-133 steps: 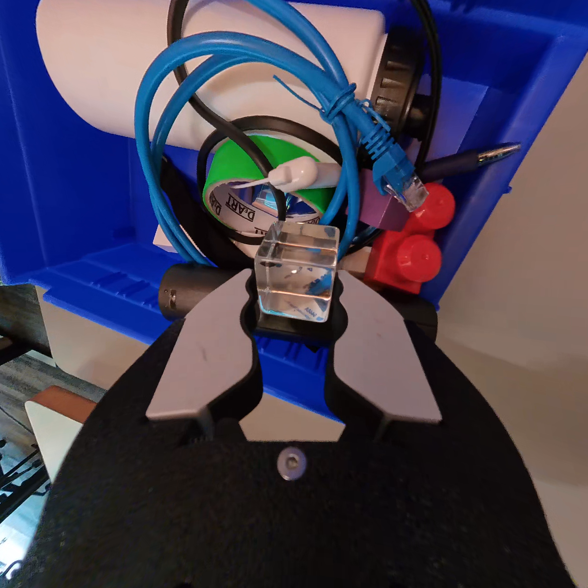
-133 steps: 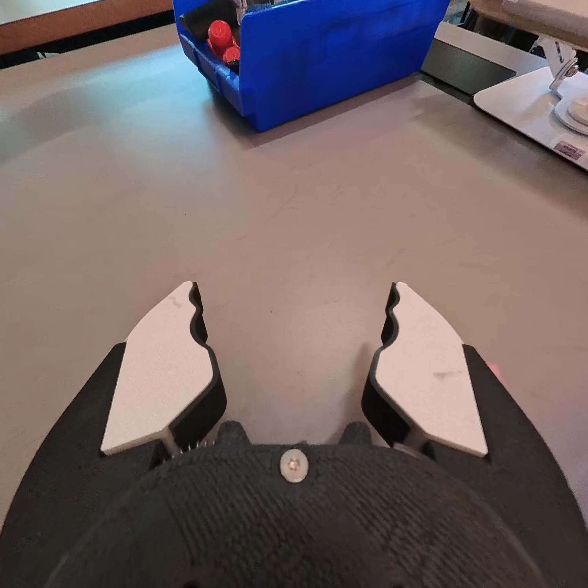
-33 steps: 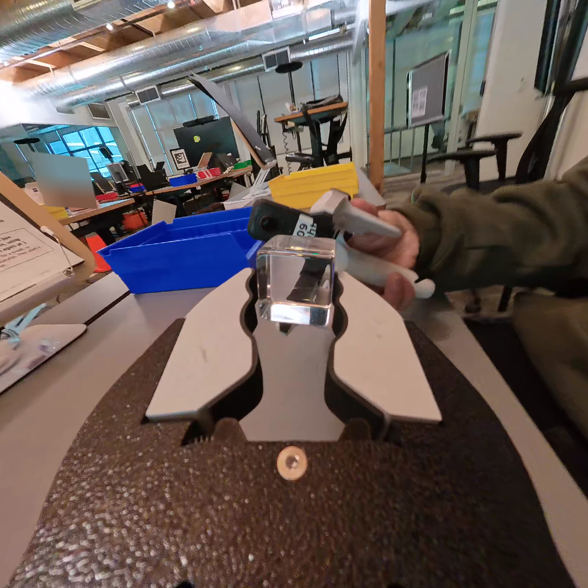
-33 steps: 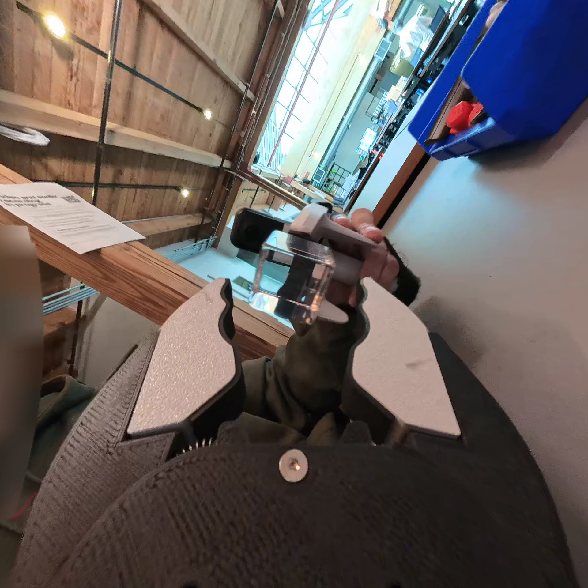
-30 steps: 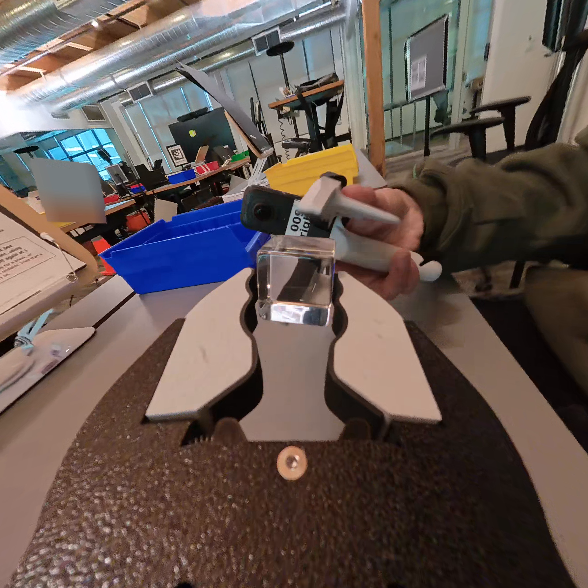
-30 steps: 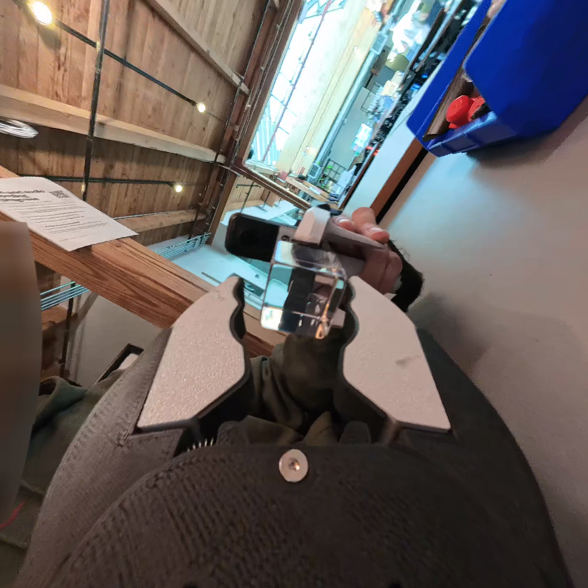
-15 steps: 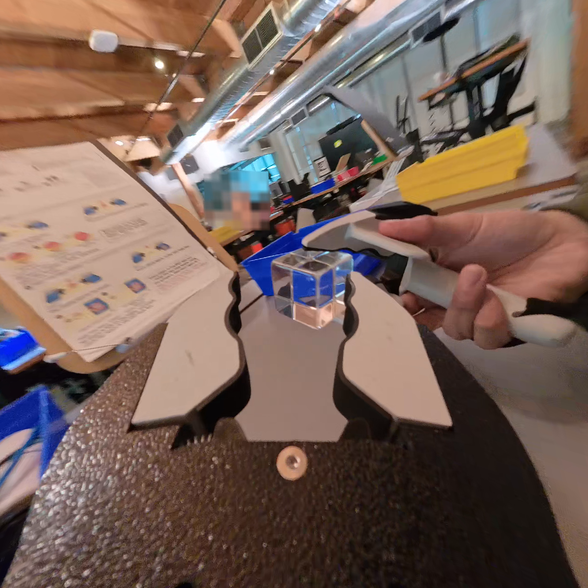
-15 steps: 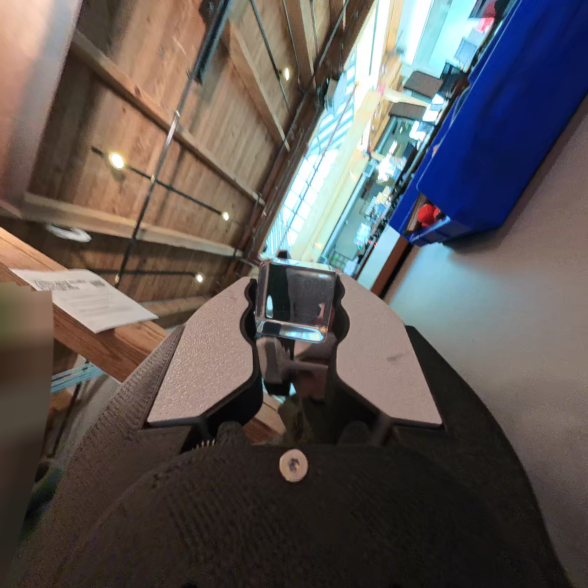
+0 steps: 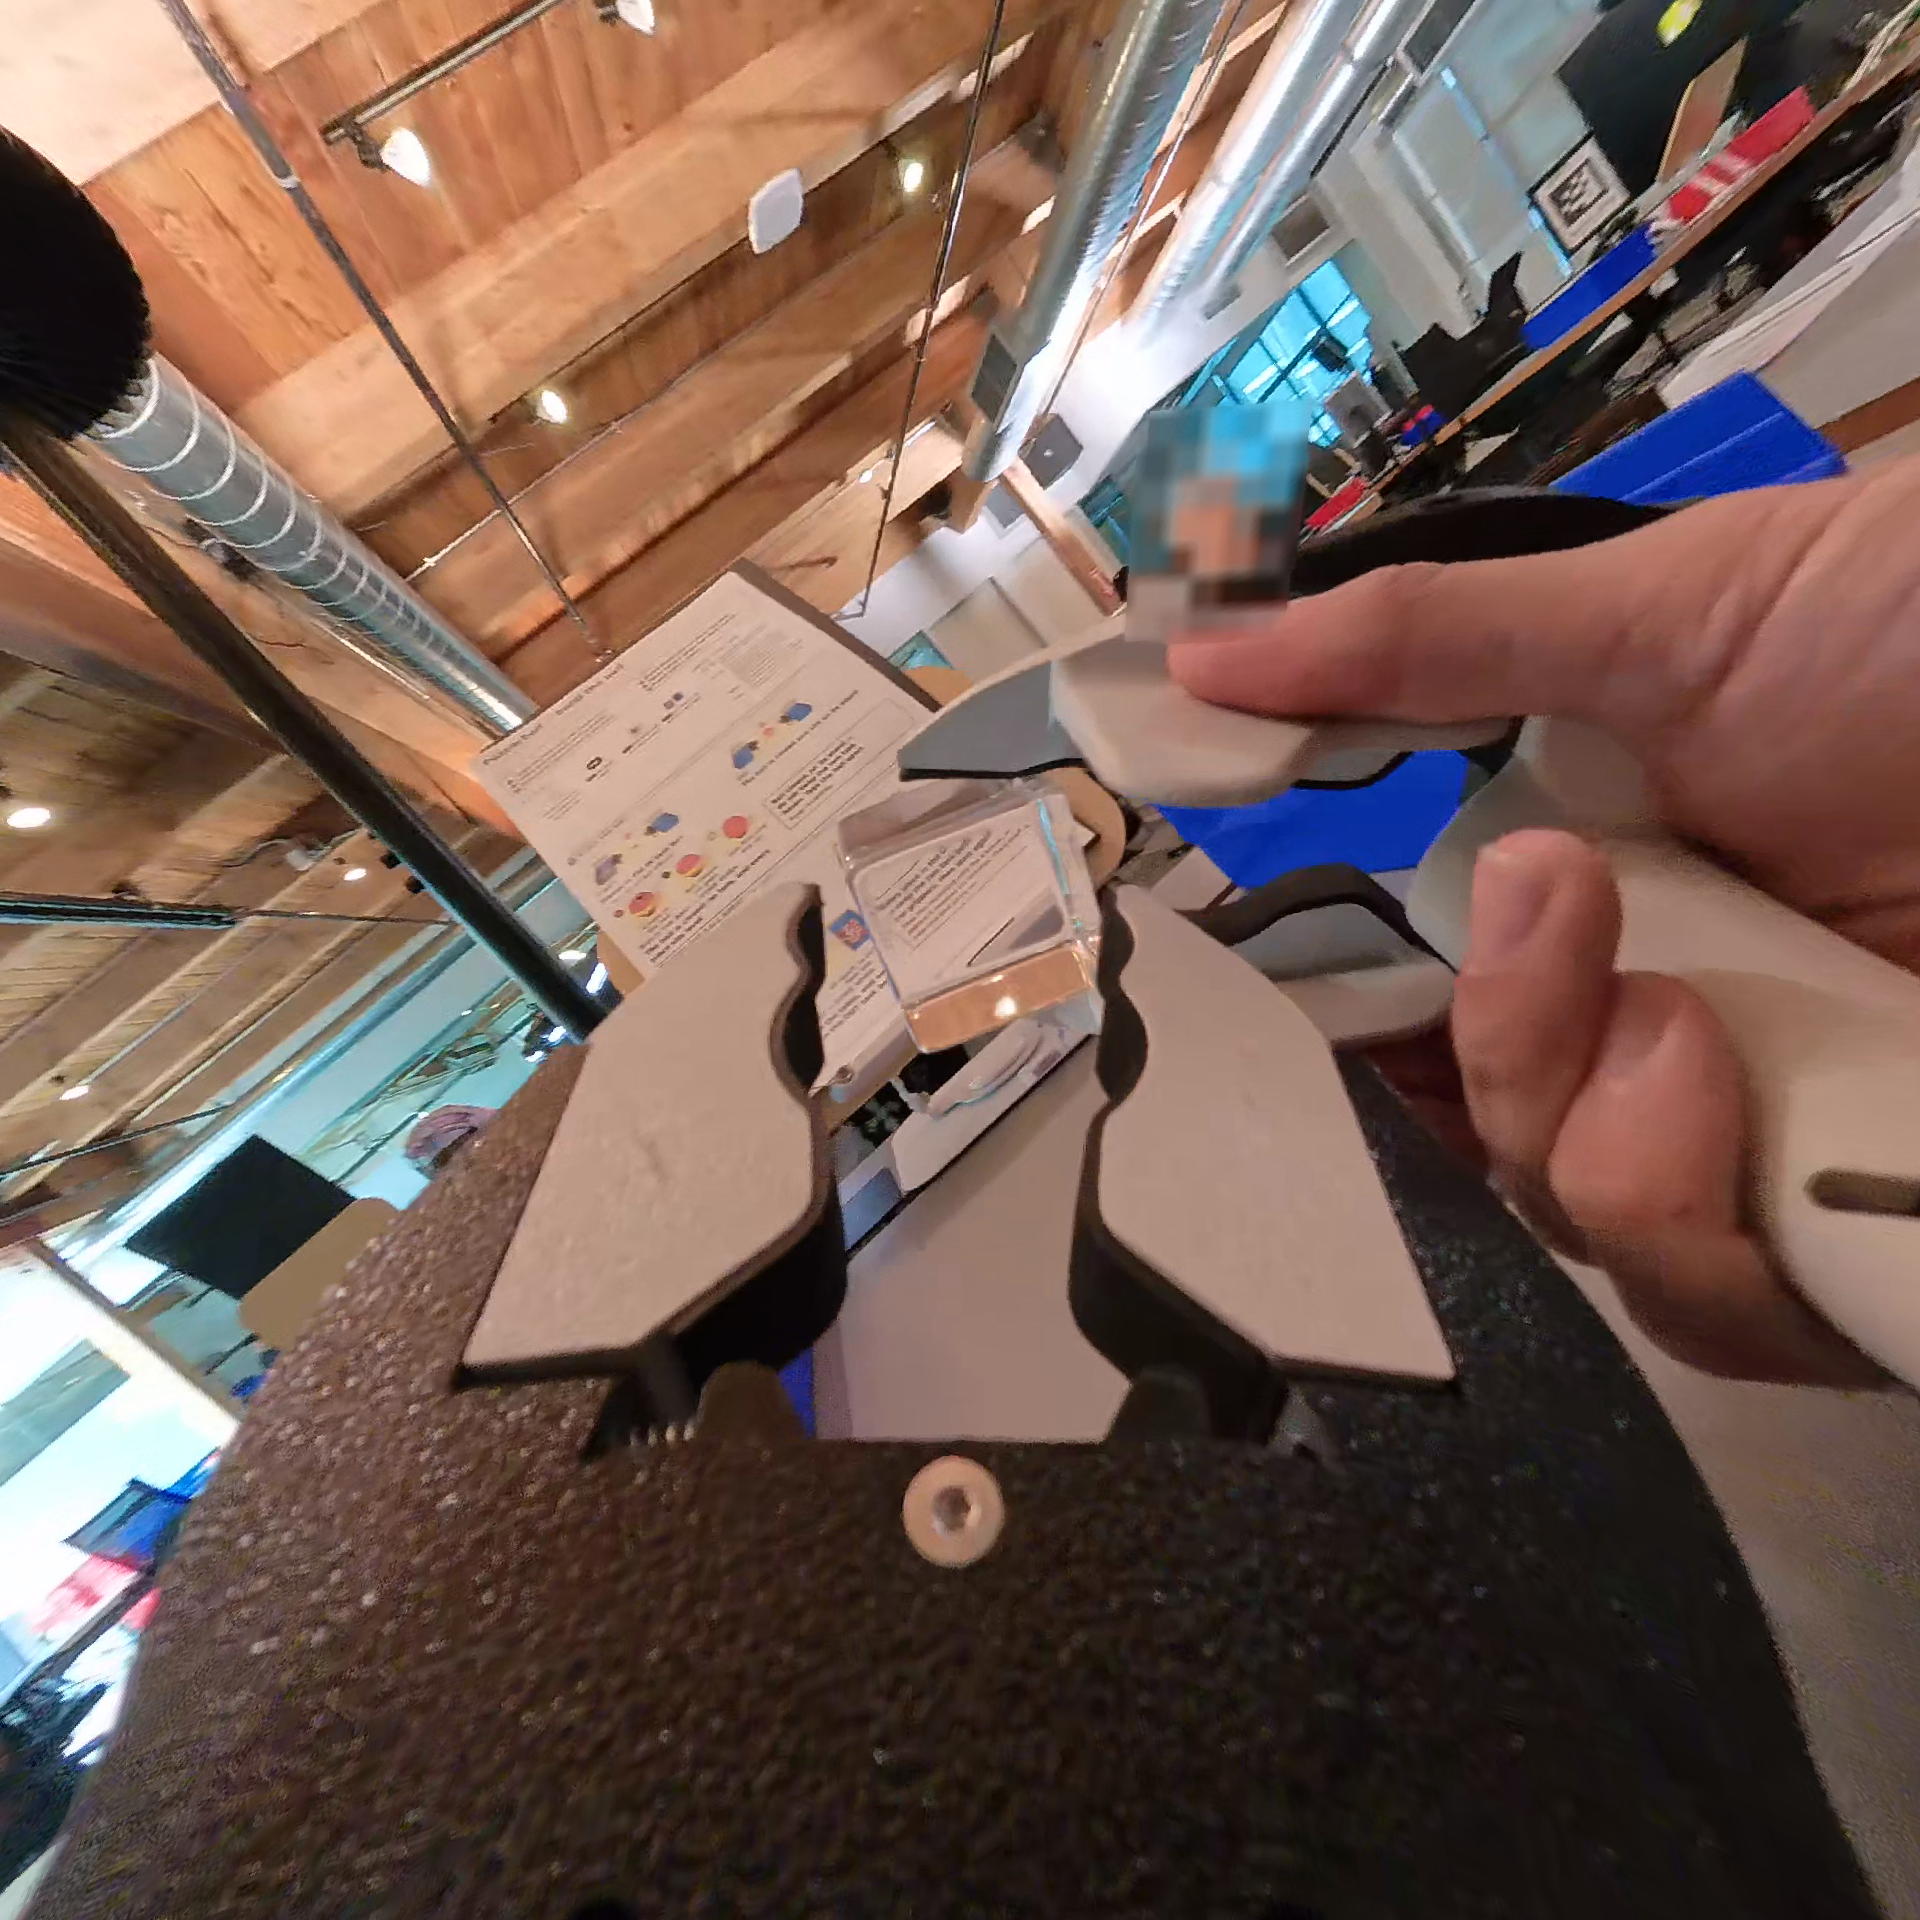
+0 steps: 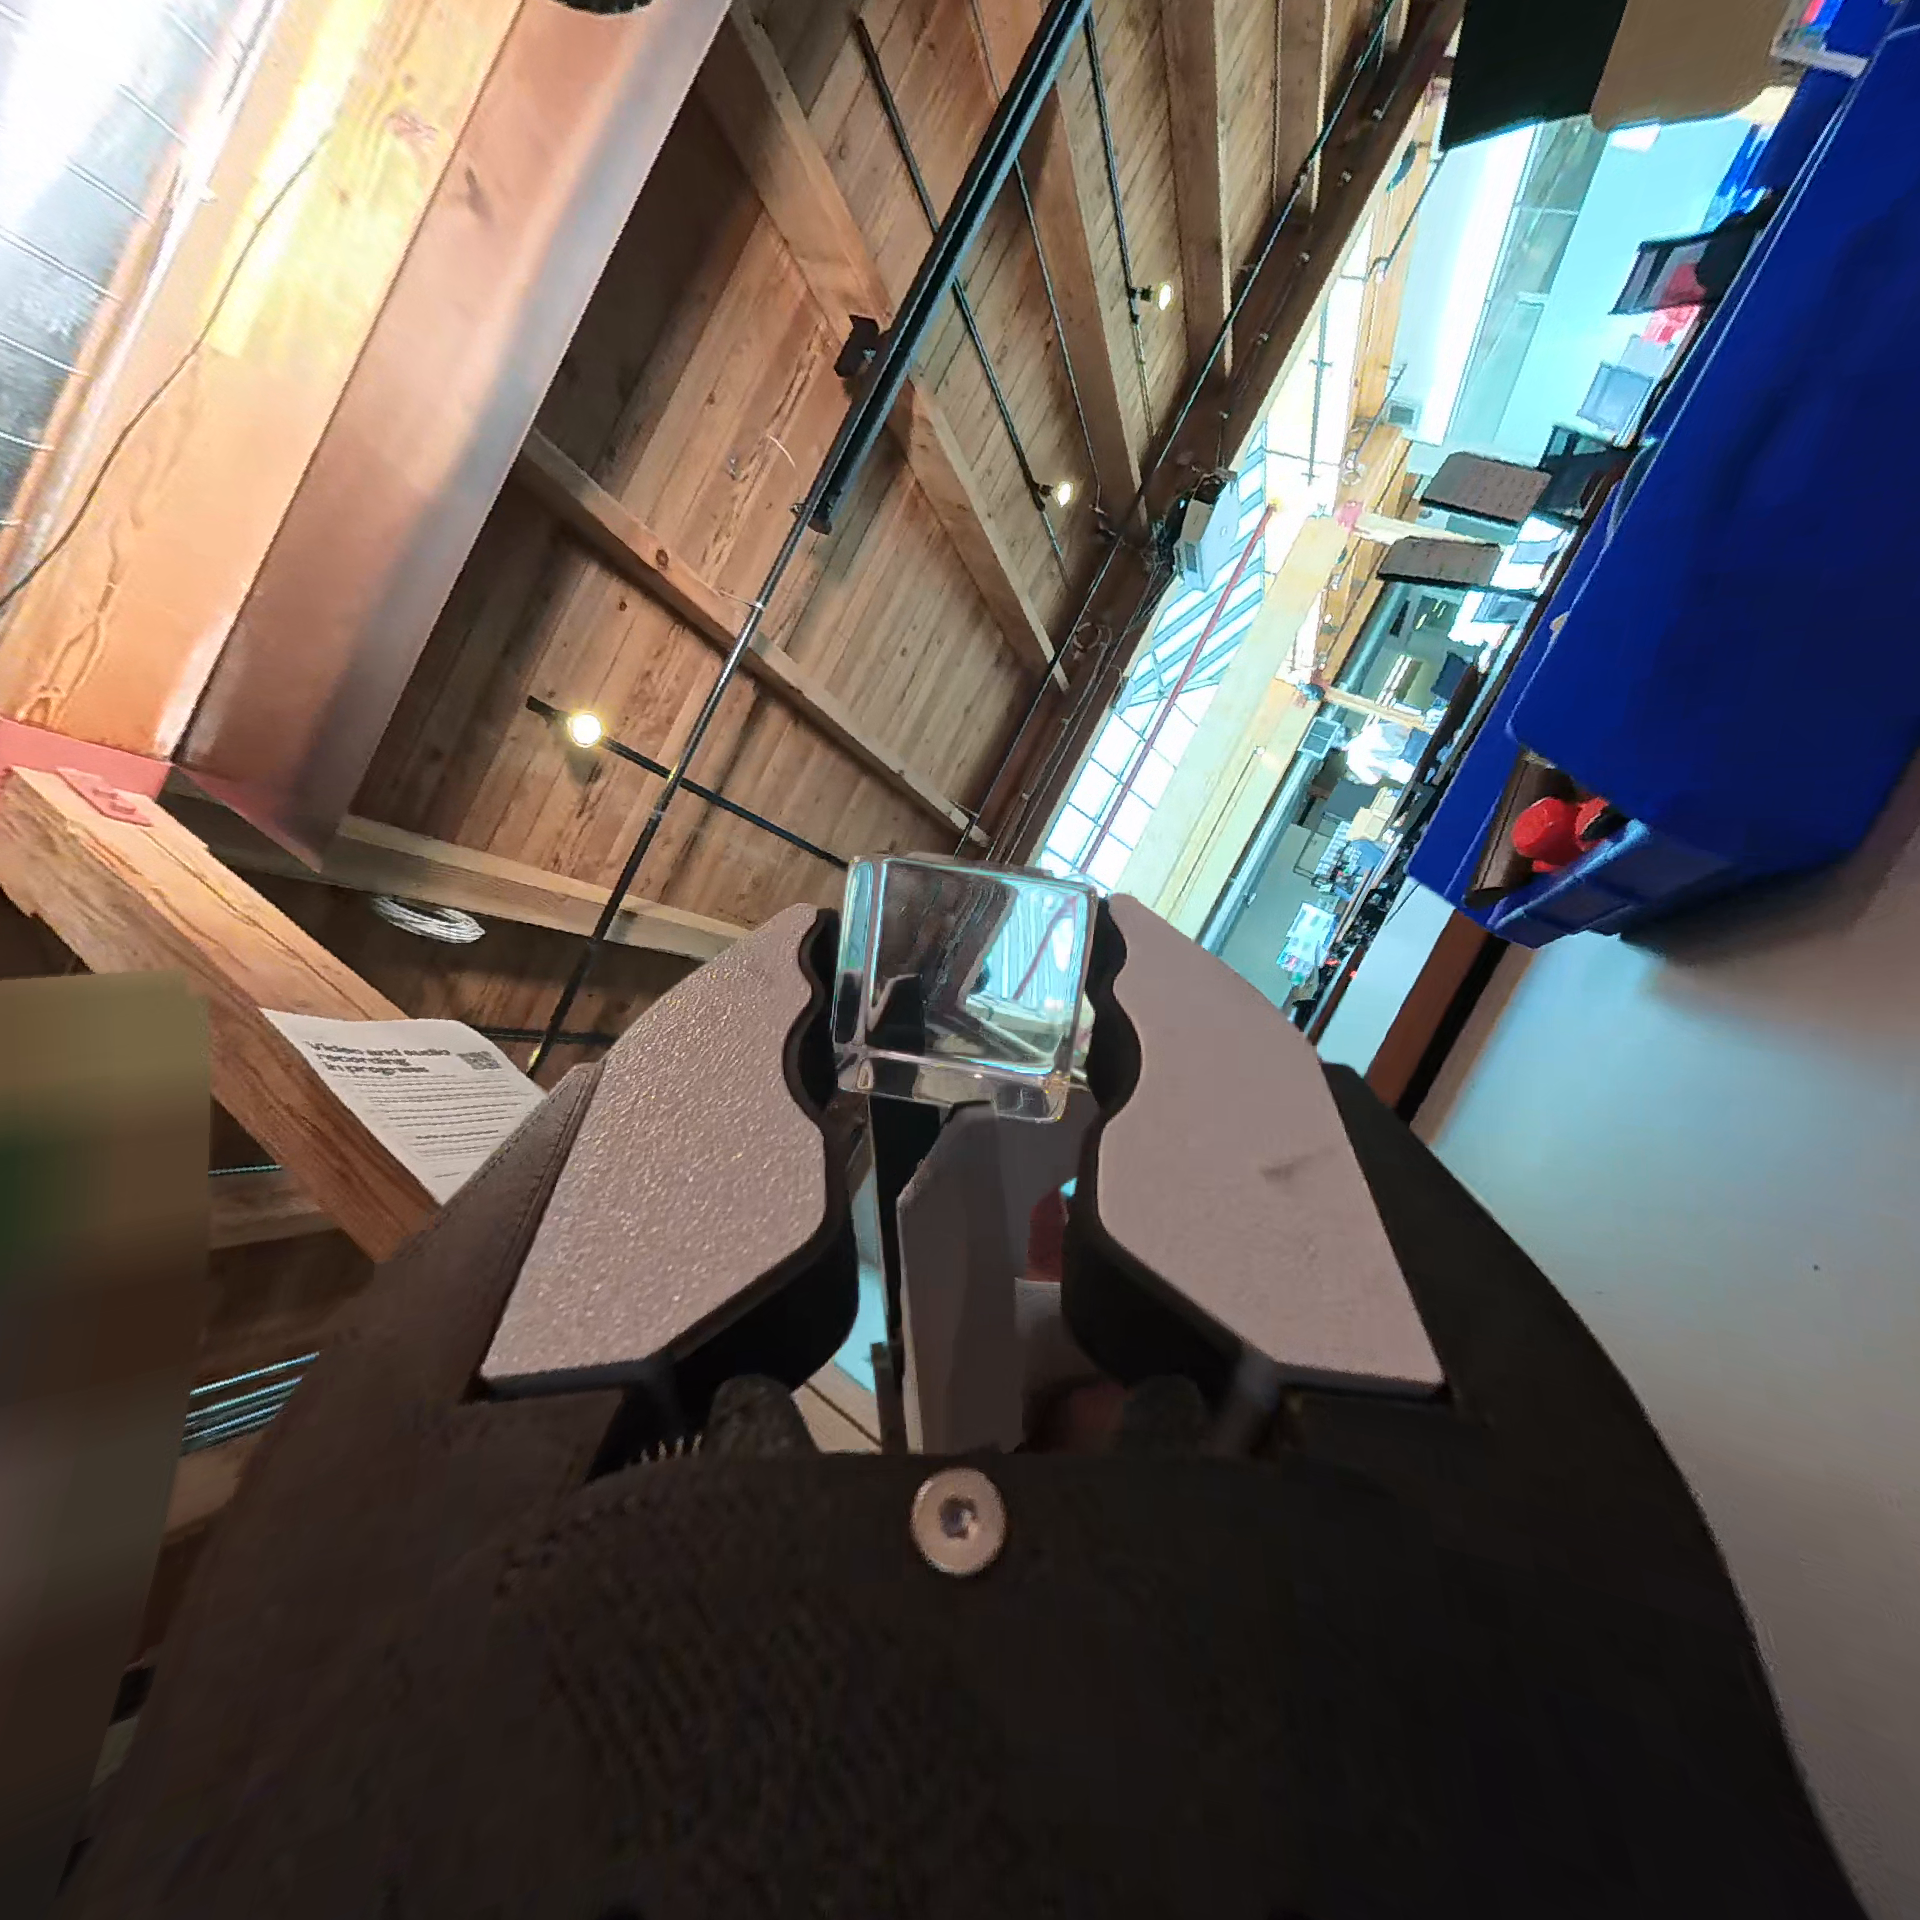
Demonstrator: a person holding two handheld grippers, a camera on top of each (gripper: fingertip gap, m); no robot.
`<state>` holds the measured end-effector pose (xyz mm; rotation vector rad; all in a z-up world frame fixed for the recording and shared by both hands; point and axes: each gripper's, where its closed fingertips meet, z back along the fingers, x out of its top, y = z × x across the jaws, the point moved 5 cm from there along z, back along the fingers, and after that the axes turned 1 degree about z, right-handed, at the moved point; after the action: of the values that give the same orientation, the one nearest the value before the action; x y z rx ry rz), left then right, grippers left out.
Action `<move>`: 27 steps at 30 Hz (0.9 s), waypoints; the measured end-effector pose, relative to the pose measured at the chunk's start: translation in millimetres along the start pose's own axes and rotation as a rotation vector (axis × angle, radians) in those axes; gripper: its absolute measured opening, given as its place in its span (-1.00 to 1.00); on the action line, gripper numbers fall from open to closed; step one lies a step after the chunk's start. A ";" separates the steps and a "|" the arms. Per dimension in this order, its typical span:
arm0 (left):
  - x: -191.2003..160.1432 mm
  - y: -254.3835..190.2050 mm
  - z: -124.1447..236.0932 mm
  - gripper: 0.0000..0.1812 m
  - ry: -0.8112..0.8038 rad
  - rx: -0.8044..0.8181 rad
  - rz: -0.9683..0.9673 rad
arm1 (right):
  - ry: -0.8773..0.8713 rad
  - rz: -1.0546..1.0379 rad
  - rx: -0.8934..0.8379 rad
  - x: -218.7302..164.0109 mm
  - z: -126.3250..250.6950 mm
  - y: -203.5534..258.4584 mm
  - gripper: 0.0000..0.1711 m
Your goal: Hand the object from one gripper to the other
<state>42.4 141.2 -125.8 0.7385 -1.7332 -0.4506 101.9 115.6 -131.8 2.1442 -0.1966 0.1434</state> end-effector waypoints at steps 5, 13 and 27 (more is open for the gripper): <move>-2.0 -7.2 -0.1 -0.49 0.039 0.031 -0.007 | -0.014 0.039 -0.045 0.4 1.7 -2.8 -0.46; -4.3 -5.0 -3.0 -0.50 0.107 0.036 0.088 | 0.031 0.094 -0.070 -3.9 1.8 -7.8 -0.46; -16.5 31.8 -2.9 -0.52 0.154 -0.690 0.616 | 0.539 0.878 -0.104 1.4 13.3 23.9 -0.07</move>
<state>40.0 175.9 -116.5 -0.2490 -1.4252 -0.4967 99.0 91.4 -119.2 1.7034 -0.7879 1.1642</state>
